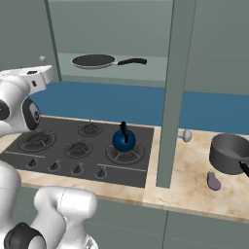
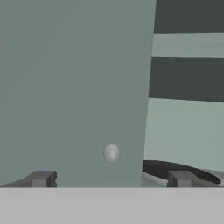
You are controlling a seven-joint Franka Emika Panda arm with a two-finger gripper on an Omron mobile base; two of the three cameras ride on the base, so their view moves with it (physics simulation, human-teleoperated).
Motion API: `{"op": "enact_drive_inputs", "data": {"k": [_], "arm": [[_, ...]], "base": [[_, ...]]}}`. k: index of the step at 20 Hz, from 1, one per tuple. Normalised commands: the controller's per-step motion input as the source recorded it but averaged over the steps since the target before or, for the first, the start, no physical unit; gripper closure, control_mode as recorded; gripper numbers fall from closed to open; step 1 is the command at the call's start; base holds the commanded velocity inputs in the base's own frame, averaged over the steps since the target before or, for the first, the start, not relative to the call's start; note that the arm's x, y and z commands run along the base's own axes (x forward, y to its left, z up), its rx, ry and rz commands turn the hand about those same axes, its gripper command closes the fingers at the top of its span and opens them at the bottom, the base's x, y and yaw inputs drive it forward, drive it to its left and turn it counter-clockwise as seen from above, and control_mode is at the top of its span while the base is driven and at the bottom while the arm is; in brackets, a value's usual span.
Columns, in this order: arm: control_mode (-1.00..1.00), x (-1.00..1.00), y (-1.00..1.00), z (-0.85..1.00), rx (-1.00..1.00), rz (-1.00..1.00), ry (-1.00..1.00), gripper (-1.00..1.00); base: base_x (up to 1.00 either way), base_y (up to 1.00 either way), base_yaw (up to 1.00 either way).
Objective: Pick the pan from the cabinet and place it on the stove. Then turn on the stove burner for the pan.
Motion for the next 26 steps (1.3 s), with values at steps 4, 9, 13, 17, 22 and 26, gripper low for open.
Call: {"op": "enact_drive_inputs", "data": {"k": [4,9,13,17,22,26], "arm": [[-1.0,0.29,0.05,0.0,0.04,-0.03,0.0,-1.0],[-1.0,0.29,0.18,0.0,0.04,-0.05,0.0,-1.0],[-1.0,0.24,0.16,0.0,0.04,-0.05,0.0,-1.0],[-1.0,0.19,0.0,0.0,0.04,-0.01,0.0,-1.0],[-1.0,0.22,0.0,0.0,0.06,0.0,-0.01,-1.0],[-1.0,0.17,0.0,0.0,0.07,0.0,-0.02,-1.0]], "base": [[0.0,0.0,0.0],[0.0,0.0,0.0],[0.0,0.0,0.0],[0.0,0.0,0.0],[0.0,0.0,0.0],[0.0,0.0,0.0]]}}
